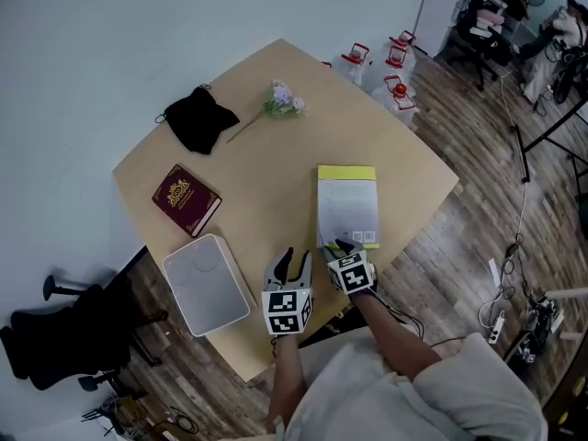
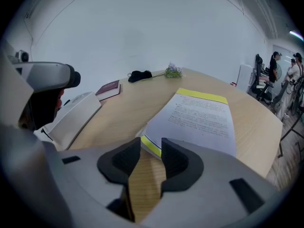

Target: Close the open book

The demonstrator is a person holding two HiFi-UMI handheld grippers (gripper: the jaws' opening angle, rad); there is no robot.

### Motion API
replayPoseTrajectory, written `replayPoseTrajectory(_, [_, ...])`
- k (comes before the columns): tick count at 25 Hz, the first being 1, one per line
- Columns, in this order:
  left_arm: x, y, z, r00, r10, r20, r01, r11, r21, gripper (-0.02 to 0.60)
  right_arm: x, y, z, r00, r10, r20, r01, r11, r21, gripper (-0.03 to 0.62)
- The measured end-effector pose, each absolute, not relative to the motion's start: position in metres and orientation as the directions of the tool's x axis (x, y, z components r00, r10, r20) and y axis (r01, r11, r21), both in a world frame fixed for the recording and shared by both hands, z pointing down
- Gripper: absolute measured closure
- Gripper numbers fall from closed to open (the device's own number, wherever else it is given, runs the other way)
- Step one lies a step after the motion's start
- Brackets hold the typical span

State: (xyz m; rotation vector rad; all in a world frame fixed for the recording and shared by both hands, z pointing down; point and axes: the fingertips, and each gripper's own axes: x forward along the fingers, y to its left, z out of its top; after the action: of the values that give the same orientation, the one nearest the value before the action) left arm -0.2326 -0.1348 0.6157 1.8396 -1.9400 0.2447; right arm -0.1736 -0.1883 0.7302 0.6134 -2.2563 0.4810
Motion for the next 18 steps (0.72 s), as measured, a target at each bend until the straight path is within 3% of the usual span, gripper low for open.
replayPoseTrajectory(18, [-0.142, -0.109, 0.577, 0.015, -0.918, 0.396, -0.986, 0.052, 0.158, 0.423, -0.033, -0.179, 0.625, -0.75, -0.437, 0.496, -0.629, 0.703, -0.331, 0.448])
